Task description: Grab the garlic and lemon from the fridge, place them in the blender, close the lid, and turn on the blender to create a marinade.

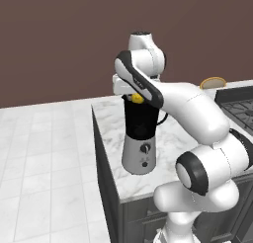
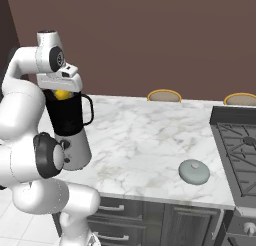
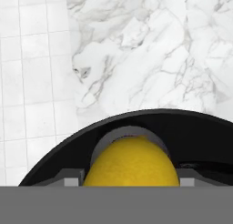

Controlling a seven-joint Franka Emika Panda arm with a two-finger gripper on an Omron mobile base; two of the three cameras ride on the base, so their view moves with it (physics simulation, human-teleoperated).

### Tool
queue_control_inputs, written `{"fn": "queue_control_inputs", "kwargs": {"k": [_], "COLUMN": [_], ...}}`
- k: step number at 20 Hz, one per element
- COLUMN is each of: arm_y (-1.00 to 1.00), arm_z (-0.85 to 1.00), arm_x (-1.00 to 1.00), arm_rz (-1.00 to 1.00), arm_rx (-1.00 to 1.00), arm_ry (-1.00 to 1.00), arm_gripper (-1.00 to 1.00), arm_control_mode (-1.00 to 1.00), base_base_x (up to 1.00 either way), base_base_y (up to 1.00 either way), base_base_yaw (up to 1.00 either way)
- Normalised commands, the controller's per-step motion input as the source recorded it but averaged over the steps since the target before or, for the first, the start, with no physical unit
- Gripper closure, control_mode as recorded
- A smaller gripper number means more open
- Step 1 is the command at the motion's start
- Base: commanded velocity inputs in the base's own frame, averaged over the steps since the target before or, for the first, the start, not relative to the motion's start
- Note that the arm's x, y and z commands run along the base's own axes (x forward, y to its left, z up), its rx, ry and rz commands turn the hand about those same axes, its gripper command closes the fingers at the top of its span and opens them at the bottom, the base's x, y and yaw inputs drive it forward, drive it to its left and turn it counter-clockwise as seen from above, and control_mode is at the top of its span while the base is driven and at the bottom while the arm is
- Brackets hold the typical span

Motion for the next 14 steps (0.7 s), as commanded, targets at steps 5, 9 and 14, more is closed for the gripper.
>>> {"fn": "queue_control_inputs", "kwargs": {"k": [5,9,14], "arm_y": [0.01,0.00,0.00], "arm_z": [-0.06,0.00,0.01], "arm_x": [0.11,0.00,0.00], "arm_rz": [0.00,0.00,0.00], "arm_rx": [0.00,0.00,0.00], "arm_ry": [0.05,0.00,-0.03], "arm_gripper": [-1.00,-1.00,-1.00], "arm_control_mode": [-1.00,-1.00,-1.00], "base_base_x": [0.00,0.00,0.00], "base_base_y": [0.00,0.00,0.00], "base_base_yaw": [0.00,0.00,0.00]}}
